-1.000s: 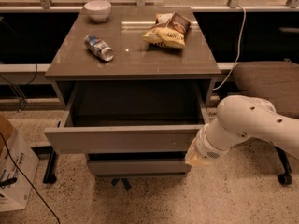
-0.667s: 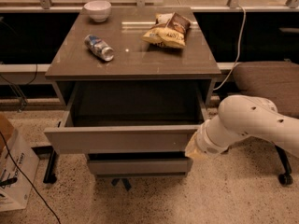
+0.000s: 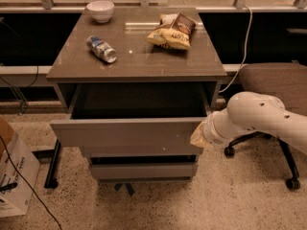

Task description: Close top drawer

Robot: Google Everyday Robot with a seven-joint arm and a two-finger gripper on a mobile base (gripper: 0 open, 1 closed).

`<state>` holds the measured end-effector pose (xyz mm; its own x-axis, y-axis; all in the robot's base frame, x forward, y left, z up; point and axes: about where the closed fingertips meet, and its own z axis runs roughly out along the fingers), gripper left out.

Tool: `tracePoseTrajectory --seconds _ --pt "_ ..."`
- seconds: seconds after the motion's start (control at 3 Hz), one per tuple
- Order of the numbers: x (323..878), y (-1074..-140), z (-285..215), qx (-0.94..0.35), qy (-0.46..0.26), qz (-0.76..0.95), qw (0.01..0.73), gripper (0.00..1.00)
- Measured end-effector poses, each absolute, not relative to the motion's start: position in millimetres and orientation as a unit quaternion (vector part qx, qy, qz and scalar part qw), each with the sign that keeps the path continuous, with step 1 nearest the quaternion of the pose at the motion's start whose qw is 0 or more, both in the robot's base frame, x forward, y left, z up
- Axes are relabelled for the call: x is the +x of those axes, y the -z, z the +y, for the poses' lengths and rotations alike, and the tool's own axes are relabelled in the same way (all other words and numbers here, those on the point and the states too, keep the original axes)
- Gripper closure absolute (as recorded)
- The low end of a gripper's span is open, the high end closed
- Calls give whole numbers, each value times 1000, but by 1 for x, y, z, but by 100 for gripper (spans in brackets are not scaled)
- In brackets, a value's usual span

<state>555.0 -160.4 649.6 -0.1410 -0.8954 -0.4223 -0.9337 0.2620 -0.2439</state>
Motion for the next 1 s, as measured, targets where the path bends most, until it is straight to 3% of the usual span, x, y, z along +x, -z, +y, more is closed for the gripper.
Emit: tracePoseTrajectory --seconds 0.33,1.0 --pt "613 -662 -166 -595 -26 746 298 100" --pt "645 -670 -168 -591 -21 740 320 100"
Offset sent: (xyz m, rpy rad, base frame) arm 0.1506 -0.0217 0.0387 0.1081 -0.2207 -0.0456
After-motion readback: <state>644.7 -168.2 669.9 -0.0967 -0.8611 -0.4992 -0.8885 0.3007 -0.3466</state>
